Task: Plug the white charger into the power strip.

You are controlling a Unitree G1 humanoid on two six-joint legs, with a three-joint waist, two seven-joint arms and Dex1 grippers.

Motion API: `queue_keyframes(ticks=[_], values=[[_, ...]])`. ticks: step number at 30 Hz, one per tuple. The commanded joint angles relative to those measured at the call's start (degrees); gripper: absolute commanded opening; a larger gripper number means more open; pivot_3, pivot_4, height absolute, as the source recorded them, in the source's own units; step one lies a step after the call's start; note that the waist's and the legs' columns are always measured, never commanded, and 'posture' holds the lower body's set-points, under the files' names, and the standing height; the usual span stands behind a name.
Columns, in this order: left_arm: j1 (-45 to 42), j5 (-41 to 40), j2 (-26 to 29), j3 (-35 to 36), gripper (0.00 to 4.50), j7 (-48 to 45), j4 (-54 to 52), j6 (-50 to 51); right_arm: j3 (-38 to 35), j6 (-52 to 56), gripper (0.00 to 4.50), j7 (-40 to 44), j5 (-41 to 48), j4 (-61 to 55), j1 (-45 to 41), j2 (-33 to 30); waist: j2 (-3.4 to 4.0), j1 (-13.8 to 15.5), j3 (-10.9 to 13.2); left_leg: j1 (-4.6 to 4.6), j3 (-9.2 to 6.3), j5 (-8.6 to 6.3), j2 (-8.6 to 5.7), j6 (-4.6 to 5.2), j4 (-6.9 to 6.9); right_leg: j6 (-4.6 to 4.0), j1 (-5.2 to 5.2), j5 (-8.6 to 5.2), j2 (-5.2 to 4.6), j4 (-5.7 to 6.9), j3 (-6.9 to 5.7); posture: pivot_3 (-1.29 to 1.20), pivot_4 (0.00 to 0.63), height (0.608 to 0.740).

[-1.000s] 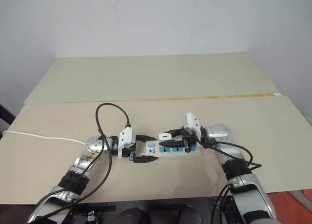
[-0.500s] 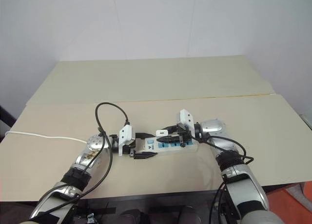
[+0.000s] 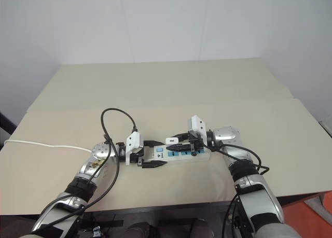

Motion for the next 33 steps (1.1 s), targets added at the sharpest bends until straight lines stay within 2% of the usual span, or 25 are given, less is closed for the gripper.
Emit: queue_keyframes(ticks=[1,12,20,33], values=[[0.9,1.6,1.9,-0.4,3.26,-1.2,0.5,1.5,-0.5,1.4,1.14,0.1,-1.4,0.1,2.6,-2.3,0.00,0.1,0.0,-0.01,0.00,0.00,0.00,0.00,-0.03,-0.01,0.00,-0.01,0.00,-0.01,0.00,0.00,0.150,0.740],[1.2,1.5,2.2,-0.6,3.26,-3.4,-0.2,2.0,0.9,4.4,1.14,3.8,-0.7,-4.0,3.9,-3.2,-0.01,0.2,0.0,-0.27,-0.04,0.17,-0.08,0.30,-0.35,0.04,-0.17,-0.23,-0.06,-0.04,-0.10,0.00,0.150,0.740],[1.8,1.6,2.3,-0.5,3.26,-3.4,-1.2,2.4,1.2,6.1,1.14,3.0,-0.5,-4.9,4.1,-2.2,-0.01,0.2,0.0,-0.60,-0.04,0.19,-0.09,0.30,-0.33,0.04,-0.48,-0.24,-0.05,-0.04,-0.12,0.00,0.150,0.740],[1.9,1.8,2.1,-0.4,3.26,-3.0,-0.9,2.3,0.5,6.0,1.14,1.5,-0.2,-5.2,4.6,-2.4,-0.01,0.1,0.0,-0.64,-0.01,0.20,-0.09,0.30,-0.32,0.03,-0.53,-0.24,-0.01,-0.04,-0.12,0.00,0.150,0.740]])
